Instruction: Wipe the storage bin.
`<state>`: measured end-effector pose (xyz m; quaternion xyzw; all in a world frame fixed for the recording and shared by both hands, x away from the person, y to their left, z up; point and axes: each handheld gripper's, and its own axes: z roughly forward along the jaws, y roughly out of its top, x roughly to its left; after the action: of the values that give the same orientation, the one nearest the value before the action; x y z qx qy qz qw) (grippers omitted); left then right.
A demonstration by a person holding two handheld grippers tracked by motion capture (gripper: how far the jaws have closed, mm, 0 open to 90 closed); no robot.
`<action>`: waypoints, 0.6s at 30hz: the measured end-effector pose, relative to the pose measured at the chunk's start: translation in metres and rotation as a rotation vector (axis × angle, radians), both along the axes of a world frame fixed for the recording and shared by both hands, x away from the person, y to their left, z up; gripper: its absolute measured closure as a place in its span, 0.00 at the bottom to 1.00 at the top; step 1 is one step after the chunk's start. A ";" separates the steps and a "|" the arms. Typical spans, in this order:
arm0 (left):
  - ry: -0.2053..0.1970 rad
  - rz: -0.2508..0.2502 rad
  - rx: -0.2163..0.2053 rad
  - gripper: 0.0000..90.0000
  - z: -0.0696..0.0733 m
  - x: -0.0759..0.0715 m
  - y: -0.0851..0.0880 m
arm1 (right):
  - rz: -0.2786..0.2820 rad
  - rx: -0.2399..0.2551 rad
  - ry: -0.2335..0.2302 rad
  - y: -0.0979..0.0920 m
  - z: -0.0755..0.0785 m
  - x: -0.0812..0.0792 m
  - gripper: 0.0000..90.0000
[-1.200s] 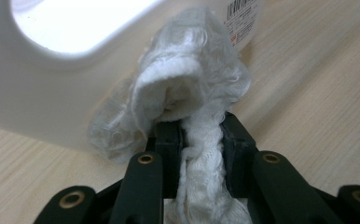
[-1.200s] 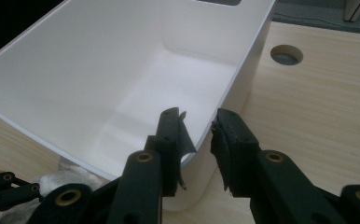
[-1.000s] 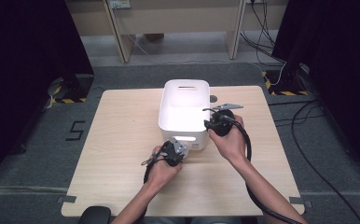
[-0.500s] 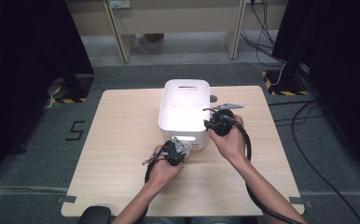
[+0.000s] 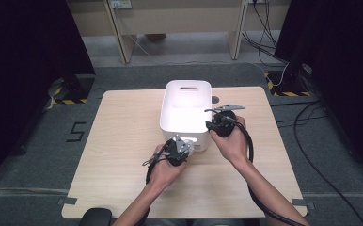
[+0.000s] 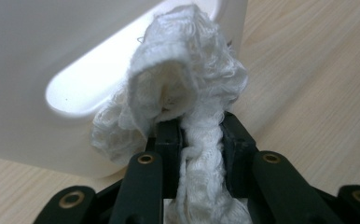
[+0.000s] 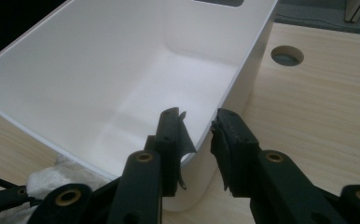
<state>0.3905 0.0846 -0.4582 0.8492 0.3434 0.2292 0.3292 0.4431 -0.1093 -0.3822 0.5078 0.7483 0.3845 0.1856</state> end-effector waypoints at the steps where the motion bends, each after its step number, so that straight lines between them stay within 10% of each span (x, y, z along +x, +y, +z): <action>1: -0.002 -0.001 -0.004 0.80 0.001 0.000 0.000 | 0.000 -0.002 0.001 0.000 0.000 0.000 0.80; 18: -0.058 -0.011 -0.032 0.80 0.025 -0.008 -0.001 | 0.000 -0.002 0.002 0.000 0.000 0.000 0.80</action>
<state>0.3821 0.0833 -0.4334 0.8388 0.3326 0.2461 0.3540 0.4431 -0.1093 -0.3818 0.5081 0.7488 0.3832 0.1851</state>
